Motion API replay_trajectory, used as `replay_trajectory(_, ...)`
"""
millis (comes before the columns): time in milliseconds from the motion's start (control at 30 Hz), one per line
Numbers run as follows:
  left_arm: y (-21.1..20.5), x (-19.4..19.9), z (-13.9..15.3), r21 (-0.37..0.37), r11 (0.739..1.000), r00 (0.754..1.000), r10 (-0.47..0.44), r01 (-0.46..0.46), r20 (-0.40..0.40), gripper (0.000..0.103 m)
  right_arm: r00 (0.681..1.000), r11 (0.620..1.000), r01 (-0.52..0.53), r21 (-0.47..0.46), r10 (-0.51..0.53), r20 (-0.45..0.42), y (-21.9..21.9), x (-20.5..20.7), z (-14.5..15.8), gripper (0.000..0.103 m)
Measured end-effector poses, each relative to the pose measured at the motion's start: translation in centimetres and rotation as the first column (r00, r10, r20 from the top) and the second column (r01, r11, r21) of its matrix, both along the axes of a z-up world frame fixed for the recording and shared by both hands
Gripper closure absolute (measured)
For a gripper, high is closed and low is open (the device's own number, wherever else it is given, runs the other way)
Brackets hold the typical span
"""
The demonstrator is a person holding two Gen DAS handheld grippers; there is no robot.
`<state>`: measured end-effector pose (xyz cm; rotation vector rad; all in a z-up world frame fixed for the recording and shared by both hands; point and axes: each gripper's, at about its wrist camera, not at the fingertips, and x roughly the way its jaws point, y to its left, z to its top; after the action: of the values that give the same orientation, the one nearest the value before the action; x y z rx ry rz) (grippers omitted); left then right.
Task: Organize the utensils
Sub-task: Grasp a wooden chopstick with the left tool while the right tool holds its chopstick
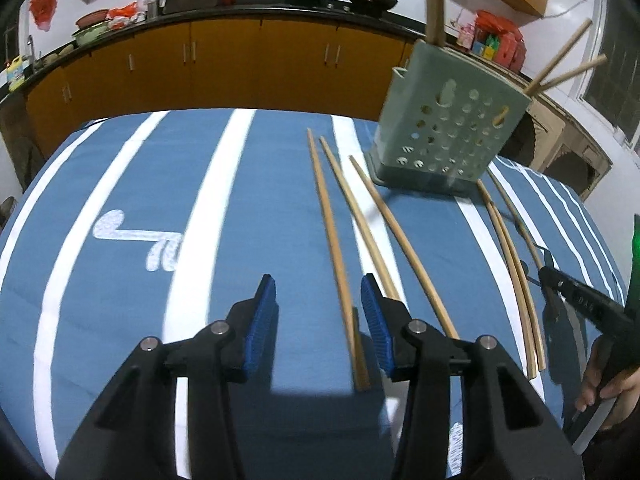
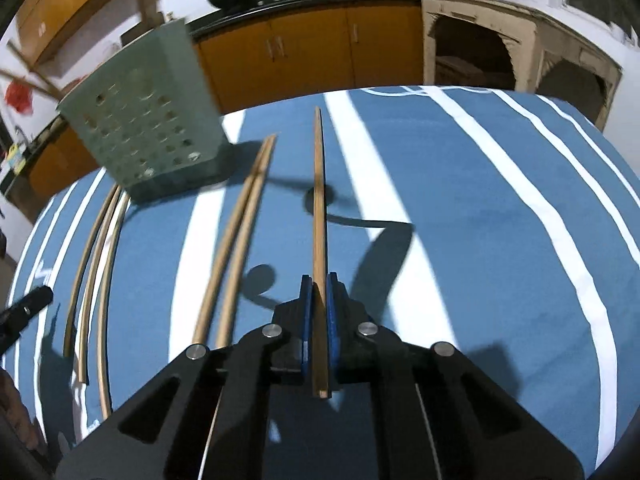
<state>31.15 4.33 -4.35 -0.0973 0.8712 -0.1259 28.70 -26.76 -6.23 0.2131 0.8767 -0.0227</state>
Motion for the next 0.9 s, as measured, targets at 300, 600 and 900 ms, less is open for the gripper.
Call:
replay_trajectory(300,-2.3,1.5,-2.0,0.092,0.996,0.999,0.015,-0.012,-0.032,0.086,1.000,1.000,-0.001,-0.021,0.001,0.015,0.0,0.1,-0.1,0.095)
replay_trajectory(600,-0.1,1.1,-2.0,0.098,0.995,0.999,0.023,-0.019,-0.035,0.095,0.999,0.999,-0.035,-0.039,0.036,0.024,0.6,-0.4,-0.1,0.095)
replay_trajectory(900,0.8,0.2,-2.2,0.108,0.994,1.000,-0.012,0.014,-0.014,0.090,0.999,0.998,-0.034,-0.047,0.035,0.022,0.8,-0.5,0.0,0.095)
